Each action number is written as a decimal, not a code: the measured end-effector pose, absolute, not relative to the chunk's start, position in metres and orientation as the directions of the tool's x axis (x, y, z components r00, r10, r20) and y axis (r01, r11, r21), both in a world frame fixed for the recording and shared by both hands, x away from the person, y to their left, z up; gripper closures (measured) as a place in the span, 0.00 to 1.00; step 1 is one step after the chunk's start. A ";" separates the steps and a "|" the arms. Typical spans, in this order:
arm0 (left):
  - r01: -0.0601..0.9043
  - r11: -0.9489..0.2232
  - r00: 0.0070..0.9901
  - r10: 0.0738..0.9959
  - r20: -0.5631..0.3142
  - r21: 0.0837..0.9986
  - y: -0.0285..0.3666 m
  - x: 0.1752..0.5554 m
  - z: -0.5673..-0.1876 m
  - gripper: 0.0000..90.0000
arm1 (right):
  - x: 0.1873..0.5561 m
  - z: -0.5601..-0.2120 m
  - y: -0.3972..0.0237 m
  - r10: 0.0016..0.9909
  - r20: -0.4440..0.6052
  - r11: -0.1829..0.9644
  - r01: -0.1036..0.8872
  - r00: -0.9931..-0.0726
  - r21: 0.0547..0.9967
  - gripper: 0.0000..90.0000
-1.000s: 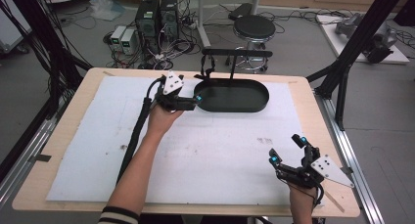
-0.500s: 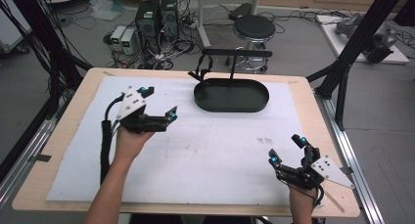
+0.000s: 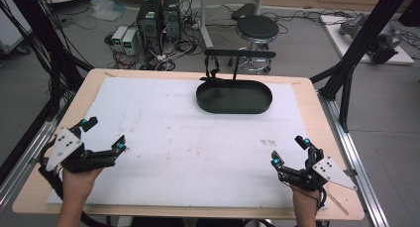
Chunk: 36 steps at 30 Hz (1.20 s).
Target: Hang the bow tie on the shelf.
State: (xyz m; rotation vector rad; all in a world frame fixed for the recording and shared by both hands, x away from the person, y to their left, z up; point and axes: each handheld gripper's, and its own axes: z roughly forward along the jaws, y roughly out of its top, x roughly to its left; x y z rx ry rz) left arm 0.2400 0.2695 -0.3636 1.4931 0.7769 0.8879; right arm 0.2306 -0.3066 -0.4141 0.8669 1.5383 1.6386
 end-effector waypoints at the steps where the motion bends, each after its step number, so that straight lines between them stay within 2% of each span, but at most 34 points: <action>1: -0.018 -0.102 0.485 0.869 0.098 0.995 0.273 0.237 -0.367 0.02 | 0.231 -0.414 -0.307 0.856 0.000 -0.032 -0.054 -0.518 0.998 0.09; 15: -0.046 -0.052 0.415 0.907 0.067 0.998 0.300 0.217 -0.410 0.02 | 0.227 -0.415 -0.313 0.872 0.005 -0.034 -0.050 -0.490 0.998 0.09; 36: -0.019 -0.045 0.406 0.912 0.049 0.999 0.310 0.222 -0.416 0.02 | 0.225 -0.418 -0.310 0.868 -0.012 -0.013 -0.048 -0.496 0.999 0.09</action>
